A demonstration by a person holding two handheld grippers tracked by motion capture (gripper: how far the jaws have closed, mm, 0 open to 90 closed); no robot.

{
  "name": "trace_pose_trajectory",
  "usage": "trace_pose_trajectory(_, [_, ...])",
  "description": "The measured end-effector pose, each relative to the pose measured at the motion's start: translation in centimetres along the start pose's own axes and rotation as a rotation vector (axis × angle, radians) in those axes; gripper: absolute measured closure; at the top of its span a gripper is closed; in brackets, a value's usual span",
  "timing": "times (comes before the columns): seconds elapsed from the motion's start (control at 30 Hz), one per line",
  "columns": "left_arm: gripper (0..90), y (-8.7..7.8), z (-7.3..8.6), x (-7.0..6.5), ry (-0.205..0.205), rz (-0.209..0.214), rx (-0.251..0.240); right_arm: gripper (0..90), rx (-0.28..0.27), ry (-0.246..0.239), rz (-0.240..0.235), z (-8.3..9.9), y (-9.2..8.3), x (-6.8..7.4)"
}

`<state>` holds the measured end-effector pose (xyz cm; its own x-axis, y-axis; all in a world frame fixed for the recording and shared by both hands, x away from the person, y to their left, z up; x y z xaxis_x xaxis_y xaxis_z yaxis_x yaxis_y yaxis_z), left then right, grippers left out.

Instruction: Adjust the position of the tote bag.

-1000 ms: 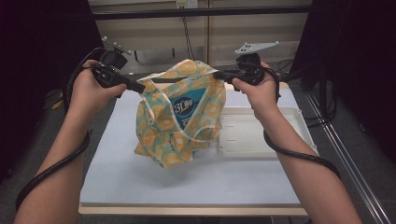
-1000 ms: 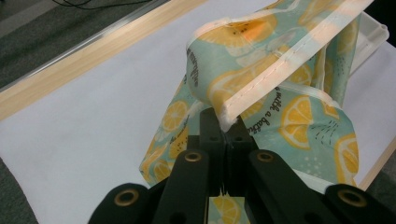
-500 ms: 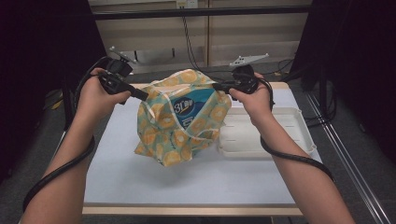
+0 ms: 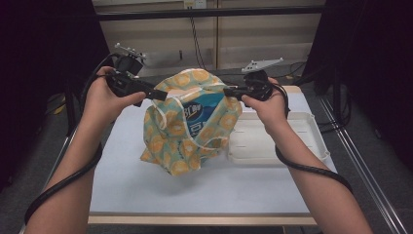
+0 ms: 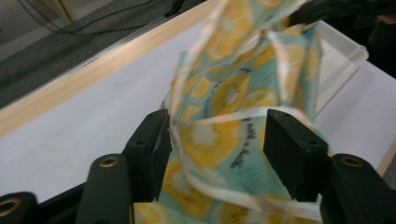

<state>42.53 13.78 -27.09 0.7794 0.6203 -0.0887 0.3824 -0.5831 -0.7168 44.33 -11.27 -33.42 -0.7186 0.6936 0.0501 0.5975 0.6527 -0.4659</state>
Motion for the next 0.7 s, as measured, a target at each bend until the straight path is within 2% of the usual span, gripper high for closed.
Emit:
trace_pose_trajectory(0.03, [40.7,0.1,0.0,-0.4,0.02,0.0,0.01,90.0,0.002,0.002,-0.001,0.0,0.0,0.0])
trace_pose_trajectory(0.07, [40.3,0.3,-0.1,-0.7,0.014,0.005,0.004,90.0,0.003,0.001,0.002,0.1,0.1,0.1])
trace_pose_trajectory(0.1, [40.4,0.4,0.0,-0.8,0.03,0.008,0.014,90.0,0.002,0.002,0.002,0.1,0.1,0.1])
trace_pose_trajectory(0.2, [40.0,1.0,0.6,-1.0,0.021,0.024,0.033,90.0,0.001,0.005,-0.001,0.1,0.1,0.2])
trace_pose_trajectory(0.23, [39.9,1.2,0.8,-1.0,0.031,0.033,0.043,90.0,0.003,0.006,-0.003,0.2,0.1,0.3])
trace_pose_trajectory(0.27, [40.0,1.5,1.0,-1.1,0.007,0.039,0.037,90.0,0.004,0.006,-0.004,0.2,0.0,0.3])
trace_pose_trajectory(0.33, [41.7,1.8,1.6,-1.1,0.014,0.047,0.063,90.0,0.001,0.008,-0.004,0.2,0.0,0.2])
trace_pose_trajectory(0.37, [44.1,1.8,1.9,-1.1,0.026,0.047,0.082,90.0,0.001,0.01,-0.004,0.3,0.0,0.2])
trace_pose_trajectory(0.43, [51.2,2.0,2.2,-1.2,-0.002,0.042,0.079,90.0,0.003,0.009,-0.004,0.3,0.0,0.1])
trace_pose_trajectory(0.47, [56.3,2.0,2.4,-1.1,0.014,0.043,0.097,90.0,0.001,0.013,-0.005,0.4,0.1,0.1])
trace_pose_trajectory(0.5, [61.2,1.8,2.7,-0.9,0.051,0.044,0.137,90.0,-0.001,0.015,-0.005,0.4,0.1,0.0])
trace_pose_trajectory(0.53, [66.6,1.8,2.8,-1.0,0.039,0.04,0.136,90.0,0.0,0.017,-0.005,0.4,0.1,0.0])
trace_pose_trajectory(0.57, [73.1,1.7,3.0,-1.0,0.051,0.045,0.16,90.0,0.001,0.018,-0.006,0.4,0.2,0.0])
trace_pose_trajectory(0.6, [77.2,1.6,3.0,-1.0,0.05,0.044,0.164,90.0,0.001,0.017,-0.004,0.4,0.2,0.0])
trace_pose_trajectory(0.63, [79.5,1.8,2.9,-1.2,0.012,0.036,0.14,90.0,0.002,0.016,-0.005,0.4,0.2,0.0])
trace_pose_trajectory(0.67, [81.1,1.4,3.1,-0.8,0.061,0.041,0.181,90.0,0.001,0.016,-0.005,0.4,0.3,0.0])
trace_pose_trajectory(0.7, [83.0,1.4,3.2,-0.8,0.055,0.038,0.181,90.0,0.003,0.016,-0.005,0.5,0.3,0.0])
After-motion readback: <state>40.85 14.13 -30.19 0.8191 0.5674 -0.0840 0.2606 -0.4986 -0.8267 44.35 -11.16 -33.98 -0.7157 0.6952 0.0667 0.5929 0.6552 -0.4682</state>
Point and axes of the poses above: each handheld gripper's, and its own axes: y roughly forward along the jaws, z roughly out of its underside, x roughly to its left, the point moved 7 cm from there along y, roughly forward along the jaws
